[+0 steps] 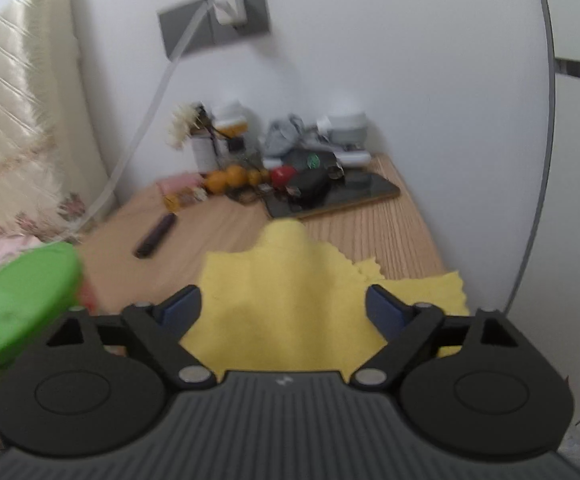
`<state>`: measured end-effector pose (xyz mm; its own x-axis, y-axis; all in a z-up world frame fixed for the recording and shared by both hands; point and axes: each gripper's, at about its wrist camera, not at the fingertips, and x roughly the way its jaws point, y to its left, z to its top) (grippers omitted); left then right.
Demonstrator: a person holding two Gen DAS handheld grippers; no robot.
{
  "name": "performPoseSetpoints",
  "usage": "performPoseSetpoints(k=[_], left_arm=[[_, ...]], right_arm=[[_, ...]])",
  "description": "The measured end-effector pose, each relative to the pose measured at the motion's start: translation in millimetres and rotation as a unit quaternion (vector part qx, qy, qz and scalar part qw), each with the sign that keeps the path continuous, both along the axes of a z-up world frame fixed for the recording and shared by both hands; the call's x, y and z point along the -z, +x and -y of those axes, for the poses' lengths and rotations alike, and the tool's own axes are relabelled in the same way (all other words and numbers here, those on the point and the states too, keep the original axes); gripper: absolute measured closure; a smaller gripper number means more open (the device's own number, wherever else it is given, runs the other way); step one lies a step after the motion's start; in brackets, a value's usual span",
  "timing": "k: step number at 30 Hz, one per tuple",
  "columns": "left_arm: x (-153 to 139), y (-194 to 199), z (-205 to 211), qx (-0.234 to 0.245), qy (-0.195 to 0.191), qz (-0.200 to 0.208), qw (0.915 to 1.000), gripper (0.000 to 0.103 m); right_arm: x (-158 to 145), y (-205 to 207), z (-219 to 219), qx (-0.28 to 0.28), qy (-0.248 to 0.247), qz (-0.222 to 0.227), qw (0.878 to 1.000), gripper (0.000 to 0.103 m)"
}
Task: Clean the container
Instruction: 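Grasp the yellow cloth with the right gripper and lift it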
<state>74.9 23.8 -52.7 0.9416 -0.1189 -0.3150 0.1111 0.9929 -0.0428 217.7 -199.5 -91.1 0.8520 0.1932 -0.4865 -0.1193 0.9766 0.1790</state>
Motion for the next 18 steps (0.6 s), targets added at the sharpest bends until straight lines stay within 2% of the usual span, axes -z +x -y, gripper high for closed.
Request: performPoseSetpoints(k=[1,2,4,5,6,10,18], left_arm=[[1,1,0,0.002,0.003,-0.002,1.0,0.0],[3,2,-1,0.004,0.004,-0.004,1.0,0.0],[5,4,-2,0.007,0.0,-0.008,0.9999,0.0],[6,6,-3,0.01,-0.004,-0.009,0.9999,0.0],[7,7,-3,0.012,-0.006,-0.01,0.9999,0.0],[11,11,-6,0.014,-0.011,-0.005,0.9998,0.0],[12,20,-6,0.019,-0.022,-0.001,0.9996,0.0]], right_arm=[[3,2,-3,0.001,-0.011,0.002,1.0,0.03],[4,2,-6,-0.002,-0.025,0.008,1.0,0.047],[5,2,-5,-0.01,-0.029,0.013,0.999,0.066],[4,2,-2,-0.011,-0.018,0.011,1.0,0.082],[3,2,1,-0.012,-0.007,0.008,1.0,0.086],[-10,-3,6,-0.012,0.015,0.015,1.0,0.088],[-62,-30,5,-0.014,0.047,0.047,0.998,0.088]])
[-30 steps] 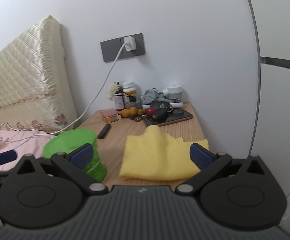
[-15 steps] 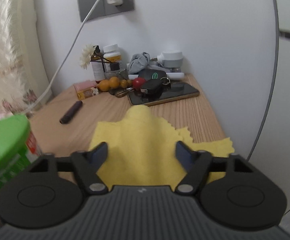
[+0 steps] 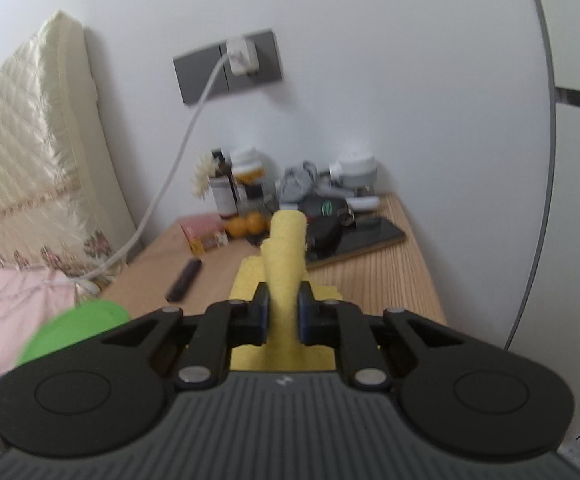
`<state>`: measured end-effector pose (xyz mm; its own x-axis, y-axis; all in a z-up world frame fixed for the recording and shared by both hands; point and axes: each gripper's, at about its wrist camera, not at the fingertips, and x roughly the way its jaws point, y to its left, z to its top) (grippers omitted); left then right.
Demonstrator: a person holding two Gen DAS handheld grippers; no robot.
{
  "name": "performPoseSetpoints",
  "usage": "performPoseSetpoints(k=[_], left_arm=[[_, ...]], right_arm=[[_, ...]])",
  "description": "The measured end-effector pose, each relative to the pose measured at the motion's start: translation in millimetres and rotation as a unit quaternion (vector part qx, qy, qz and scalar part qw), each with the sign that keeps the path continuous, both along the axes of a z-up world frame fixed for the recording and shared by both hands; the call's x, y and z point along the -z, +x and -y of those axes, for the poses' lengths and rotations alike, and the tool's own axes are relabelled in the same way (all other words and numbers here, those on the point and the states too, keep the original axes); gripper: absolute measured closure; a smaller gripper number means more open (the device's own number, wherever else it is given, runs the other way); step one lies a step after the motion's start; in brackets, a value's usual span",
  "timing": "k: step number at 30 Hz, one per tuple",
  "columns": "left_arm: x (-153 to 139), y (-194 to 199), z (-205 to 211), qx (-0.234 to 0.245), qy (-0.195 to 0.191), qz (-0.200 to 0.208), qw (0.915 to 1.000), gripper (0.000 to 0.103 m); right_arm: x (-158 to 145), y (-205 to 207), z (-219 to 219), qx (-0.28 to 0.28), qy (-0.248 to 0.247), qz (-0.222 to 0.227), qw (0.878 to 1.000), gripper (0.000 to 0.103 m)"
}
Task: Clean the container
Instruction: 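Grasp the yellow cloth with the right gripper and lift it, then carry the cloth with the right gripper onto the green canister lid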
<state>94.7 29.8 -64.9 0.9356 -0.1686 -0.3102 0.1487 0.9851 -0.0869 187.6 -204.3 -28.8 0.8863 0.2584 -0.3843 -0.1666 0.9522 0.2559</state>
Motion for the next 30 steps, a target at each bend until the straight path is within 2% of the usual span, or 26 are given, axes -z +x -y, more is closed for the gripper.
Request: performPoseSetpoints(k=[3,6,11,14,20,30], left_arm=[[-2,7,9,0.009,0.026,0.008,0.9996,0.0],[4,14,14,0.01,0.029,0.007,0.9995,0.0],[17,25,22,0.016,0.054,0.01,0.9984,0.0],[24,28,22,0.023,0.04,0.007,0.9989,0.004],[34,25,17,0.019,0.035,0.046,0.9981,0.005],[35,27,15,0.016,0.034,0.055,0.9978,0.005]], right_arm=[[-20,-12,-6,-0.008,0.005,0.015,1.0,0.088],[-38,-22,-13,-0.026,0.017,0.03,0.999,0.088],[-53,-33,-37,-0.08,0.028,0.047,0.995,0.088],[-49,-31,-60,-0.114,0.016,0.036,0.993,0.088],[-16,-14,-94,-0.151,-0.009,-0.012,0.988,0.088],[-5,-21,-114,-0.162,-0.028,-0.003,0.986,0.088]])
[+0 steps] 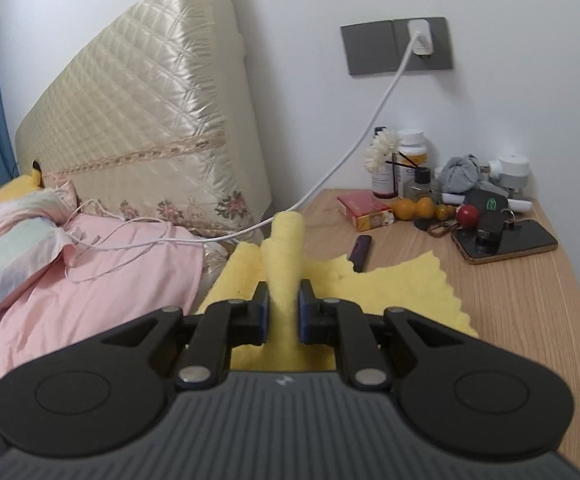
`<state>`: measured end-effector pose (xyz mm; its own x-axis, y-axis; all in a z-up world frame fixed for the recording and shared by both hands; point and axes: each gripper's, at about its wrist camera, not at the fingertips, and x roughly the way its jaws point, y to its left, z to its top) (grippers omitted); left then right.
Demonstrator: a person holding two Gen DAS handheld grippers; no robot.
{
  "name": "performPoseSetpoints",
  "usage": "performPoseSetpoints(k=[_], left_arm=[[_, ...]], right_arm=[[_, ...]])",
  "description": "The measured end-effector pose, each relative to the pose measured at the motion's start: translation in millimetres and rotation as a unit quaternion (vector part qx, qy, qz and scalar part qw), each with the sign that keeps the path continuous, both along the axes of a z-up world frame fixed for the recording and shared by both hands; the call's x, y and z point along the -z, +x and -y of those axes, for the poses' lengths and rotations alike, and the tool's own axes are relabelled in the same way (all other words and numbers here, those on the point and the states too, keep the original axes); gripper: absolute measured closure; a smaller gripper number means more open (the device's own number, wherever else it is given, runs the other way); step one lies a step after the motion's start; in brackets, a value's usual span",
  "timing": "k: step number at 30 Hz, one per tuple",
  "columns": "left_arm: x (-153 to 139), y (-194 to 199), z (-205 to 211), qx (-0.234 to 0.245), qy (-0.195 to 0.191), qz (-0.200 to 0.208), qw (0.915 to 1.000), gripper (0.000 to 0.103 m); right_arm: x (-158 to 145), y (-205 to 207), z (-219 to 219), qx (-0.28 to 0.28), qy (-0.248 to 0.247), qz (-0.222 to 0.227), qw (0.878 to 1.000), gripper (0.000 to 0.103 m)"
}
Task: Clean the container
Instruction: 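Carry the cloth with the right gripper onto the green canister lid, then wipe the canister lid with the cloth in the right gripper while the left tool watches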
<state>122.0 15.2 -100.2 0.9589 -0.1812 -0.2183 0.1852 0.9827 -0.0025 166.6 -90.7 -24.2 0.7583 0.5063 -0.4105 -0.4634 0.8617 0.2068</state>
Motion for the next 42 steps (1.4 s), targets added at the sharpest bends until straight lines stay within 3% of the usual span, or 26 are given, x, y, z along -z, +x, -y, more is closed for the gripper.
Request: performPoseSetpoints(k=[10,22,32,42], left_arm=[[-2,6,1,-0.004,0.0,-0.004,1.0,0.005],[2,14,-2,-0.006,-0.003,0.001,1.0,0.005],[4,22,-6,-0.002,-0.002,0.0,1.0,0.005],[7,35,-9,-0.002,-0.002,0.001,1.0,0.005]], right_arm=[[0,-19,19,0.011,0.01,-0.003,1.0,0.088],[5,13,10,0.034,0.004,0.012,0.999,0.087],[4,-15,4,0.007,0.02,0.005,1.0,0.088],[5,-14,27,0.033,0.013,0.011,0.999,0.088]])
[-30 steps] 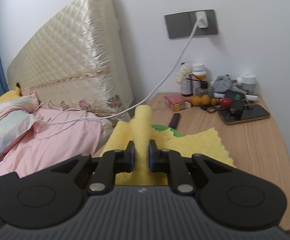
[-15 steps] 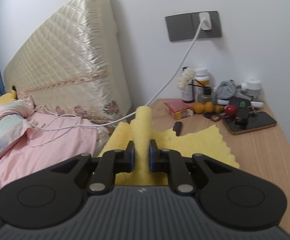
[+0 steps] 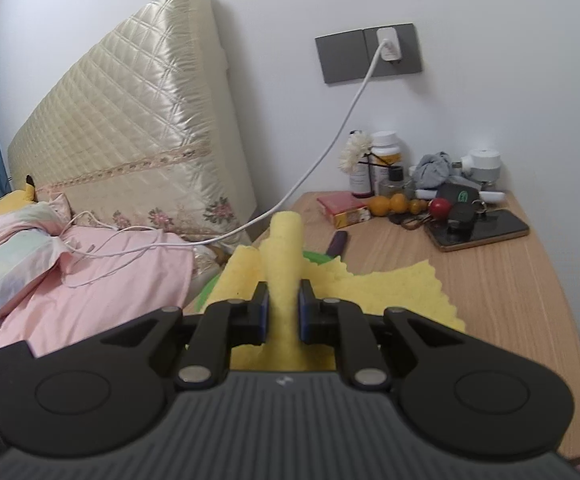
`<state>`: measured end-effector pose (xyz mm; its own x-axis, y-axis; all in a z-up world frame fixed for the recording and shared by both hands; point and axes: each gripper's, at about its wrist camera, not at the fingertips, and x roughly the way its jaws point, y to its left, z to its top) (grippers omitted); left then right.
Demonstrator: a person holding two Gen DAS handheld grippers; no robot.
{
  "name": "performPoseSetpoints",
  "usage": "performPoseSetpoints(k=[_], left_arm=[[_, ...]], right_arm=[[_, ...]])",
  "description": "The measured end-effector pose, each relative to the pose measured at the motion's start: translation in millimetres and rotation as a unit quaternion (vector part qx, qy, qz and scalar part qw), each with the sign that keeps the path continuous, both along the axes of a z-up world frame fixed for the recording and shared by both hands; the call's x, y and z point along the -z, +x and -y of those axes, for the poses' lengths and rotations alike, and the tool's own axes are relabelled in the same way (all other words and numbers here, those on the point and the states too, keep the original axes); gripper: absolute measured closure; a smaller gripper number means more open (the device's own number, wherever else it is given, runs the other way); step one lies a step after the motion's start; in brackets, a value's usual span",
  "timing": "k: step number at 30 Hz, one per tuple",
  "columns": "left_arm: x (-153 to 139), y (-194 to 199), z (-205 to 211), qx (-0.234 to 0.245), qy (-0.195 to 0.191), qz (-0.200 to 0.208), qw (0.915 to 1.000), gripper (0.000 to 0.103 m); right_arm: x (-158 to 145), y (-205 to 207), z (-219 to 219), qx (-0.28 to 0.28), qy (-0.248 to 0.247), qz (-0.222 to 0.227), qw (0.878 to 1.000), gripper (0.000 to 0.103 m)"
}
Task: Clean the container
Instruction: 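Wipe the canister lid with the cloth in the right gripper while the left tool watches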
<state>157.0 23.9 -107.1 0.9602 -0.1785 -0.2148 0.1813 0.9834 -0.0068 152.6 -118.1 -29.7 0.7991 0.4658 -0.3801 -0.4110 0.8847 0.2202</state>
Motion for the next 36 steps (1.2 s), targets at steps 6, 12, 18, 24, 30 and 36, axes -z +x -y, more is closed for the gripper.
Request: performPoseSetpoints(k=[6,12,18,24,30,36], left_arm=[[2,-6,5,0.0,0.0,0.003,1.0,0.005],[-1,-18,15,0.0,0.0,0.002,1.0,0.005],[-3,-39,38,-0.01,0.003,0.002,0.9999,0.005],[-5,-74,70,-0.018,0.006,0.006,0.9998,0.005],[-1,-59,28,0.005,-0.002,0.01,0.9999,0.005],[1,-67,30,0.005,-0.003,0.013,0.9999,0.005]], right_arm=[[2,19,-10,0.004,0.004,0.0,1.0,0.088],[1,10,-22,-0.019,0.009,-0.004,1.0,0.088],[0,-8,-11,-0.019,0.021,-0.008,1.0,0.088],[-2,-12,3,-0.008,0.009,-0.006,1.0,0.088],[-1,2,1,-0.003,-0.004,0.0,1.0,0.088],[1,13,-9,-0.01,-0.003,0.002,1.0,0.088]])
